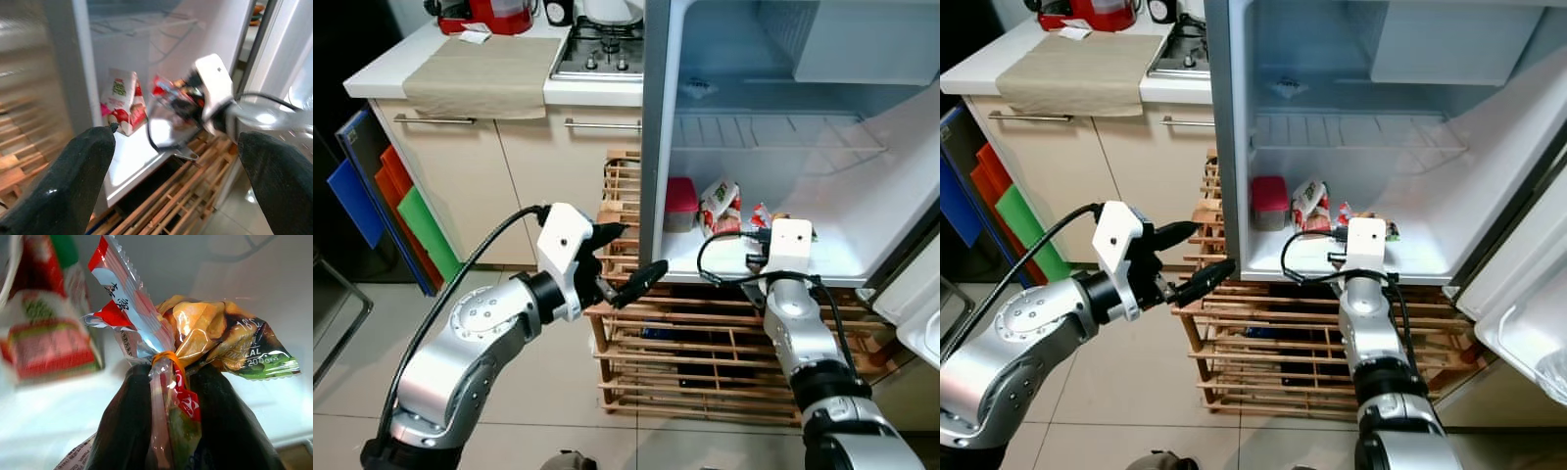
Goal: Restocking fridge
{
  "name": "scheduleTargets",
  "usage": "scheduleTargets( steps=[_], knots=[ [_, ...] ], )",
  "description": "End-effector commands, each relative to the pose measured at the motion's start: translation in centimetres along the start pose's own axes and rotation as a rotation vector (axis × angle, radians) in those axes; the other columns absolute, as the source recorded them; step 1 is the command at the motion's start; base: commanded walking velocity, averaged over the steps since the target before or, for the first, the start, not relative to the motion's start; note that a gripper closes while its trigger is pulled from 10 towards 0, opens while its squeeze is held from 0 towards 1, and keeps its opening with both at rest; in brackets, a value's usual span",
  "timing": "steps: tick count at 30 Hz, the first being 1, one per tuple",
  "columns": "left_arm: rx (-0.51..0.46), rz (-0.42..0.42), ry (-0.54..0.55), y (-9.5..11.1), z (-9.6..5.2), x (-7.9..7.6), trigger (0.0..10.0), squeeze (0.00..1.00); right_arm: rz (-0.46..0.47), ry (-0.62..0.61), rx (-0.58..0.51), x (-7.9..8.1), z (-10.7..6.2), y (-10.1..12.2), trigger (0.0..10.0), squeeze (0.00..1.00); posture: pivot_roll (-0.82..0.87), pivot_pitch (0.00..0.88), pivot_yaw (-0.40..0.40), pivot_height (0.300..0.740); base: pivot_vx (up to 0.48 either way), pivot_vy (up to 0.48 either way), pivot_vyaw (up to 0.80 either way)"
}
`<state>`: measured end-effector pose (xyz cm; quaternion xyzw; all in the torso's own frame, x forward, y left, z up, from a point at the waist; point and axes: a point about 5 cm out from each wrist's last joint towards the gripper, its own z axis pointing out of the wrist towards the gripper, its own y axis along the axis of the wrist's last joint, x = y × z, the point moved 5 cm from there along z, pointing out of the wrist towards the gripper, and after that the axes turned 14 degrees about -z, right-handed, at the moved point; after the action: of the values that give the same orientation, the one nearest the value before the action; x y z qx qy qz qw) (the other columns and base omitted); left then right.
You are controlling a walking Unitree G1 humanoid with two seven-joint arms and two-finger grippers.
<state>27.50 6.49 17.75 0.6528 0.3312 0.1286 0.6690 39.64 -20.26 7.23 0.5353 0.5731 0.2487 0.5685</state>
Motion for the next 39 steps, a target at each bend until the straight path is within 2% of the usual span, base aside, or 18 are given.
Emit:
scheduleTargets(
  steps=[1,7,11,19,21,22,25,32,33,34,35,36,37,38,39],
  knots=[
    [0.004,0.001,-0.010,0.3,-0.3,-0.3,10.0,0.00,0.029,-0.017,-0.012,-0.1,0.3,1.0,0.0,0.00,0.08,0.108,0.049,0.740,0.000,0.000,0.00],
    [0.031,-0.009,-0.053,-0.4,-1.1,-1.9,10.0,0.00,0.022,-0.004,-0.043,0.4,0.8,2.8,0.0,0.00,0.10,0.146,0.053,0.740,0.000,0.000,0.00],
    [0.065,-0.017,-0.069,-1.2,-1.7,-2.8,10.0,0.00,-0.020,0.001,-0.061,0.5,1.3,3.9,0.0,0.00,0.10,0.172,0.050,0.740,0.000,0.000,0.00],
    [0.083,-0.031,-0.057,-1.5,-2.4,-3.2,10.0,0.00,-0.115,0.000,-0.094,0.2,1.7,4.9,0.0,0.00,0.12,0.208,0.051,0.740,0.000,0.000,0.00],
    [0.085,-0.034,-0.055,-1.5,-2.6,-3.4,10.0,0.00,-0.180,0.013,-0.125,0.3,1.8,5.4,0.0,0.00,0.12,0.214,0.051,0.740,0.000,0.000,0.00],
    [0.088,-0.039,-0.051,-1.6,-2.8,-3.5,10.0,0.00,-0.271,0.026,-0.164,0.2,1.8,5.9,0.0,0.00,0.13,0.225,0.051,0.740,0.000,0.000,0.00],
    [0.092,-0.047,-0.045,-1.7,-3.0,-3.6,10.0,0.00,-0.361,0.038,-0.212,0.1,1.9,6.7,0.0,0.00,0.13,0.229,0.050,0.740,0.000,0.000,0.00],
    [0.090,-0.059,-0.044,-1.7,-3.0,-4.0,10.0,0.00,-0.474,0.039,-0.273,-0.2,2.2,8.5,0.0,0.00,0.12,0.243,0.042,0.740,0.000,0.000,0.00],
    [0.089,-0.060,-0.043,-1.7,-3.0,-4.1,10.0,0.00,-0.479,0.040,-0.271,-0.3,2.2,8.6,3.0,0.00,0.12,0.245,0.040,0.740,0.000,0.000,0.00],
    [0.089,-0.060,-0.041,-1.7,-3.1,-4.1,10.0,0.00,-0.483,0.040,-0.270,-0.4,2.2,8.6,3.0,0.00,0.12,0.245,0.040,0.740,0.000,0.000,0.00],
    [0.089,-0.061,-0.039,-1.7,-3.1,-4.1,10.0,0.00,-0.490,0.036,-0.270,-0.5,2.3,8.5,10.0,0.00,0.12,0.247,0.038,0.740,0.000,0.000,0.00],
    [0.088,-0.062,-0.037,-1.7,-3.1,-4.1,10.0,0.00,-0.495,0.033,-0.269,-0.6,2.3,8.5,10.0,0.00,0.12,0.247,0.038,0.740,0.000,0.000,0.00],
    [0.087,-0.063,-0.036,-1.7,-3.1,-4.1,10.0,0.00,-0.480,0.033,-0.259,-0.7,2.3,8.3,10.0,0.16,0.12,0.247,0.037,0.740,0.000,0.000,0.00],
    [0.086,-0.064,-0.034,-1.7,-3.1,-4.1,10.0,0.00,-0.459,0.035,-0.248,-0.8,2.4,8.1,10.0,1.00,0.12,0.248,0.036,0.740,0.000,0.000,0.00],
    [0.085,-0.064,-0.033,-1.7,-3.1,-4.2,10.0,0.00,-0.433,0.044,-0.240,-0.8,2.4,8.0,10.0,1.00,0.12,0.247,0.035,0.740,0.000,0.000,0.00]
  ],
)
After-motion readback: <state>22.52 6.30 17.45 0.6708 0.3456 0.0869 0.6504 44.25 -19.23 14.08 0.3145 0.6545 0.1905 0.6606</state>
